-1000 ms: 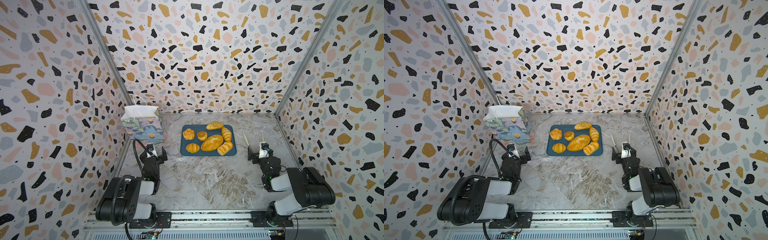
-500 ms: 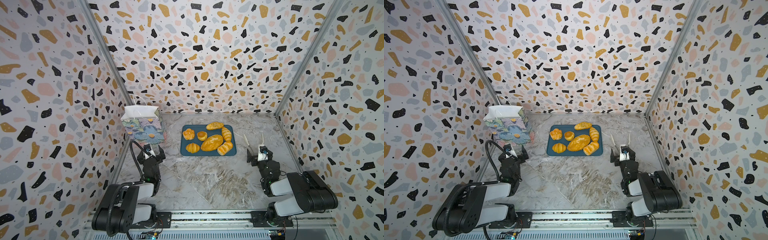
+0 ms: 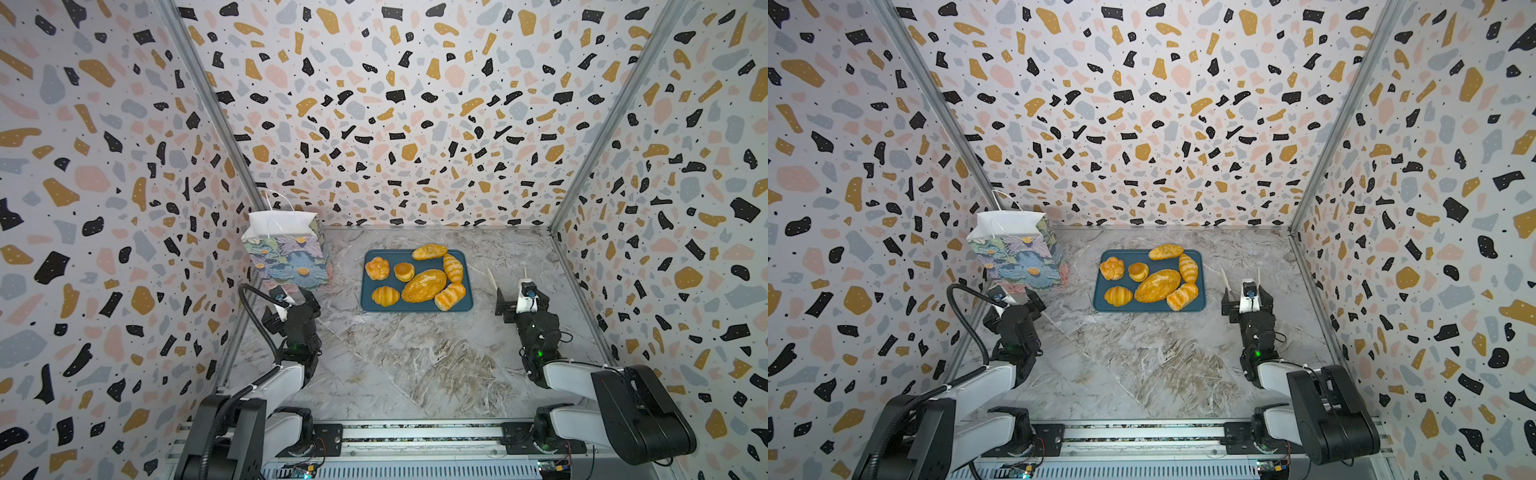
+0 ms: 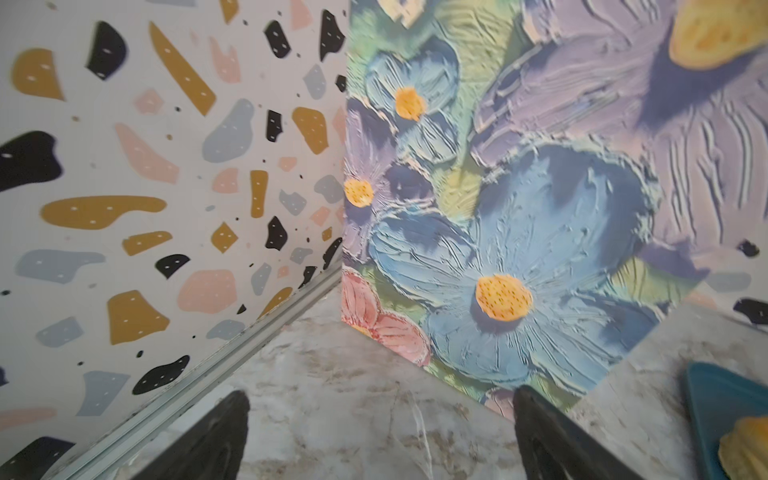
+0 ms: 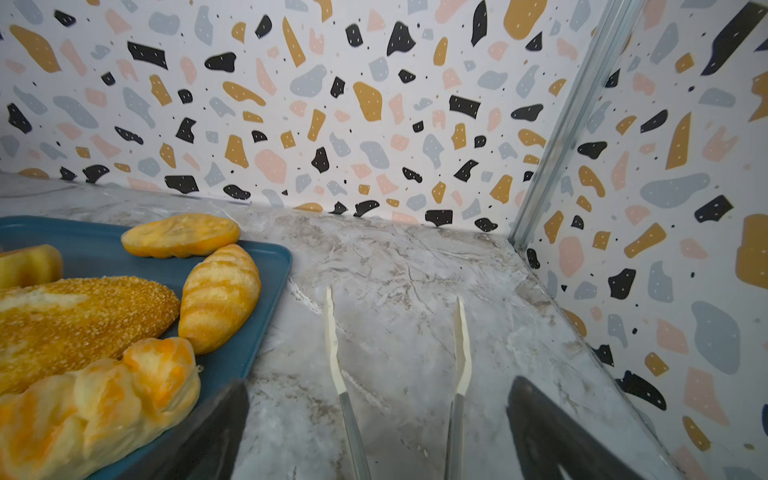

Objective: Place the fake bread into the paper bag
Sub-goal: 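Raise the left gripper up and over the top of the white paper bag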

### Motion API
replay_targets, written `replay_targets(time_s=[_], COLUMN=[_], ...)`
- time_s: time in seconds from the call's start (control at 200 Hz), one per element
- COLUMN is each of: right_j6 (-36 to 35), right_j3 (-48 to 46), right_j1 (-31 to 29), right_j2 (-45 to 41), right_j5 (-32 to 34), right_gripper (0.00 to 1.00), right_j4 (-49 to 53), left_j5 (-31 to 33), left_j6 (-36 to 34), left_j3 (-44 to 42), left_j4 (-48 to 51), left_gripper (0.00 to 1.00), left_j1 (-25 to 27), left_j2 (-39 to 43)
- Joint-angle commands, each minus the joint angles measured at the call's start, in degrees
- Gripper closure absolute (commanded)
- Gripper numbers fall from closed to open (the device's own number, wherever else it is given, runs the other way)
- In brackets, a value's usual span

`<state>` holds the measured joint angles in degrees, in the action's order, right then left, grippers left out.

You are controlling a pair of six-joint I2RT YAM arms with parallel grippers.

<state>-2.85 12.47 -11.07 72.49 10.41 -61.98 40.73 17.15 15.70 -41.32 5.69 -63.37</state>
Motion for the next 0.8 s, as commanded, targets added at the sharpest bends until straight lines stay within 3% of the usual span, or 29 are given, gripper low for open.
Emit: replay_targets(time_s=[0.0,0.225,0.36,0.491,0.796], right_j6=[3.45,8.52,13.43,13.74,14.63], right_j3=[3.25,11.7,19.07,26.36,31.87], right_j1=[-0.62,-0.71,-0.76,-0.7,-0.74], right_j2=[-3.49,-7.87,-9.06,-8.19,-9.9], right_j5=[1.88,-1.36,0.73,-0.16,-2.63], right_gripper=[0.01,0.01,0.01,0.01,0.01], right_j4=[9.15,26.67,40.3,51.73,59.72], left_j5=[4.18,1.85,-3.67,-7.07,-16.15], left_j6=[7.58,12.75,12.27,11.33,8.32], left_j3=[3.29,17.66,26.84,36.76,63.13], left_j4=[6.81,23.95,35.01,45.99,63.18], left_gripper=[0.01,0.01,0.0,0.01,0.01], left_j1=[0.02,0.03,0.02,0.02,-0.16], left_j2=[4.54,5.61,4.26,3.67,-0.26])
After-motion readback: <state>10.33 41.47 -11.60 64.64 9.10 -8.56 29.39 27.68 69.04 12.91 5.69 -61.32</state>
